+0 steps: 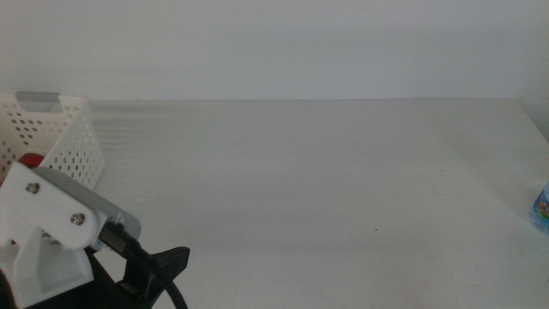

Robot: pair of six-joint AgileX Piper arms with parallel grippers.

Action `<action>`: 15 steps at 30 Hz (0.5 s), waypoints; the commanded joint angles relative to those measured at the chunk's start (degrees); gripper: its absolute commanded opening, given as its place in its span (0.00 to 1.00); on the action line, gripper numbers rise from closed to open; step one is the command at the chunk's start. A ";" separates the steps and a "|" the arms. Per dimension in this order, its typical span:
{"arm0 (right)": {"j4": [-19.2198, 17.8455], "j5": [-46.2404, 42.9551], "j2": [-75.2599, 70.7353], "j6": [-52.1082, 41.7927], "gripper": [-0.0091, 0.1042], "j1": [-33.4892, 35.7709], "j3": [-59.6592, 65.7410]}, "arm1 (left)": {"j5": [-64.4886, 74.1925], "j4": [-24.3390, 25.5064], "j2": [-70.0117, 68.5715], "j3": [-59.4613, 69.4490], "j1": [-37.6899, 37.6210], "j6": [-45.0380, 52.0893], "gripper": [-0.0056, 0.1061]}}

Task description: Use arms to grab the bottles and put them into the dustbin to the left of the table.

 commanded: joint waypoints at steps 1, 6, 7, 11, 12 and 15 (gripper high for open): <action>-0.18 -3.20 -1.55 -0.30 0.67 -0.41 -0.68 | -4.02 -0.05 -0.24 -1.63 -0.24 -0.14 0.76; -0.13 -3.04 1.45 -0.30 0.67 -0.41 -4.76 | -4.02 -0.05 -0.24 -1.63 -0.24 -0.14 0.76; -0.13 -3.04 2.80 -0.30 0.67 -0.41 -6.13 | -4.02 -0.05 -0.24 -1.63 -0.24 -0.14 0.76; -0.17 -3.20 9.38 -0.30 0.67 -0.41 -10.31 | -4.02 -0.05 -0.24 -1.63 -0.24 -0.14 0.76; -0.17 -3.28 10.94 -0.30 0.67 -0.41 -11.02 | -4.02 -0.05 -0.24 -1.63 -0.24 -0.14 0.76; -0.25 -4.59 16.87 -0.30 0.67 -0.41 -11.73 | -4.02 -0.05 -0.24 -1.63 -0.24 -0.14 0.76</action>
